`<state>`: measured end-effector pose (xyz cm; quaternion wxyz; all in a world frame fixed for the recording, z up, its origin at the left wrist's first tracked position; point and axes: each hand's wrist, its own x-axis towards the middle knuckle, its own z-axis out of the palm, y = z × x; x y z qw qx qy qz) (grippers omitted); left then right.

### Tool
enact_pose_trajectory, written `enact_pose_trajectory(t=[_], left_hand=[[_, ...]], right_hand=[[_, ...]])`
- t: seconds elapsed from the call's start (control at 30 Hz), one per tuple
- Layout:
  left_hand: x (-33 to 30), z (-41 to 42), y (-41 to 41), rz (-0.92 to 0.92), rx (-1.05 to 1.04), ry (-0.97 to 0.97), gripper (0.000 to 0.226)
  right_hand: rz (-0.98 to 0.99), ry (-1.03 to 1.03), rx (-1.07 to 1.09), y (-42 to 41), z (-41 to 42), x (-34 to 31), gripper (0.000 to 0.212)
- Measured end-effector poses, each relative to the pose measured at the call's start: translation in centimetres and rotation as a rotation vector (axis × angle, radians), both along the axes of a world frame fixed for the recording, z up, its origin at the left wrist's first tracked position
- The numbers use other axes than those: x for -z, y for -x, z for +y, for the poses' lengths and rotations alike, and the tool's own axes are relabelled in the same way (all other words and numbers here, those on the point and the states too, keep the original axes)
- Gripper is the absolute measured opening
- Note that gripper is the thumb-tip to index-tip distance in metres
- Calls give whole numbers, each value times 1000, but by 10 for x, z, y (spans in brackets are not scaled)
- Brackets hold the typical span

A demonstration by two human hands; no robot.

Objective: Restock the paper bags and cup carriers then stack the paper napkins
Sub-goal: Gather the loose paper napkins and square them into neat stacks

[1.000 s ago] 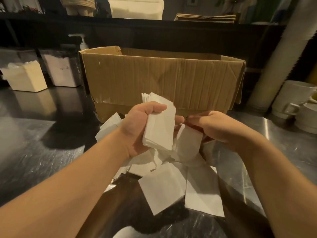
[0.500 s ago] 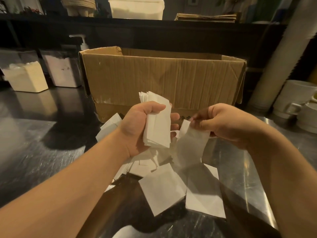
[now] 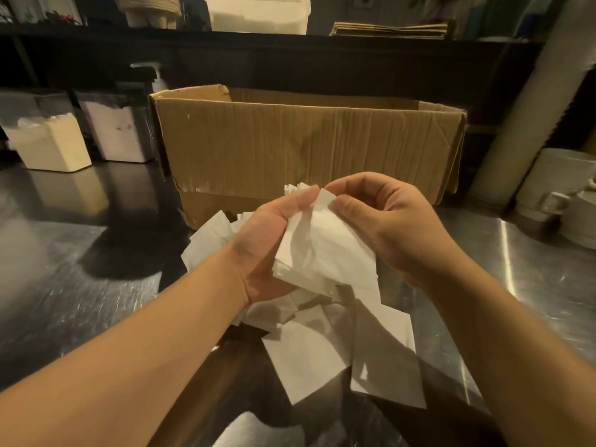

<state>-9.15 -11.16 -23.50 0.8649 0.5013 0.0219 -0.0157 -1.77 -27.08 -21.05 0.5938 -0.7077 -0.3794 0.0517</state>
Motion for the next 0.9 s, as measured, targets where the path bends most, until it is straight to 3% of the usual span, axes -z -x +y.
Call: enact_pose_trajectory(t=[0.17,0.37,0.5,0.6,0.9], left_hand=[[1,2,-2,27,20,33,45],[-1,0,-1,43,33,38,49],[5,2,-4,29,107,67,54],[2,0,-1,7,81,11,52],[2,-4,0,-22,132,23,49]], right_hand=[[108,-23,2,1,0,0,13],[377,-81,-470,-4,-22,-18,16],[186,-91,-181,3,-6,-4,10],[147,-82,-18,9,6,7,9],[-56,-48,171,11,15,18,6]])
